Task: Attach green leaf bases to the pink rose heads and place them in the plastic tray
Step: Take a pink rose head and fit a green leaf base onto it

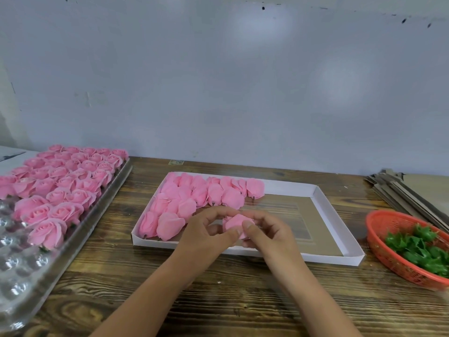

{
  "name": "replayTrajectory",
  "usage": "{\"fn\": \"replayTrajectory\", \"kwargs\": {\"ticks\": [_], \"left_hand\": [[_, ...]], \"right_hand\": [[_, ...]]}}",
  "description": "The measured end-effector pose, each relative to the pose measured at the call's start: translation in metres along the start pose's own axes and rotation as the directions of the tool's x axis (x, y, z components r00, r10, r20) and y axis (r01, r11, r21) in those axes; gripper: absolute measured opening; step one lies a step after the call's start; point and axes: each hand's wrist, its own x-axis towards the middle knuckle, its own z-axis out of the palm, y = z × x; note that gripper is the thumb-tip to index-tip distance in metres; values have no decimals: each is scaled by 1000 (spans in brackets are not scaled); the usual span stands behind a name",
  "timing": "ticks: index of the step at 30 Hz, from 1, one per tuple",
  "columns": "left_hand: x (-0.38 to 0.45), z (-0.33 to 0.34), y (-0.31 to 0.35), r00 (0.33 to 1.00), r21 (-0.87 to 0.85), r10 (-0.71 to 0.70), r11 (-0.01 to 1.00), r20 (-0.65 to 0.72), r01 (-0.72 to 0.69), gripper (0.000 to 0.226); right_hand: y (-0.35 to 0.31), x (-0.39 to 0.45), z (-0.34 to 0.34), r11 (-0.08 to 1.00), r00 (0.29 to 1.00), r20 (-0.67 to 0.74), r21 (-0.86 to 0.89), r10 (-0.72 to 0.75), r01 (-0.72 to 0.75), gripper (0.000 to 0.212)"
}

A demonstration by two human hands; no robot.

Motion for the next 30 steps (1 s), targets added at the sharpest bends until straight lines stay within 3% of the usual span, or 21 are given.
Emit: {"fn": "replayTrajectory", "kwargs": {"ticks": [5,9,12,16,21,26,30], "left_hand": [[3,0,-1,998,-34,12,999,-57,-14,31],[0,1,2,994,28,109,994,5,-109,42],[0,0,0,989,87,142,986,33,-145,36],[1,1,-1,995,85,99,991,-5,-99,35],[1,-3,0,997,40,65,997,-46,-63,33],[1,-5,3,999,32,36,999,-24,-35,30],[2,-6,2,1000,16,-1,1000,-28,2,28]], "right_hand": [[4,0,0,999,1000,-12,42,-9,10,33],[1,-3,0,999,999,6,19,-46,46,25],[2,-2,-2,998,998,26,6,-64,64,18],[2,-1,-1,998,1000,-2,55,-29,29,18],[-1,-2,-2,998,998,15,-14,-62,63,27],[-4,-3,-3,997,1000,14,81,18,-19,27],[-5,-3,-4,999,999,32,11,31,-31,24]]}}
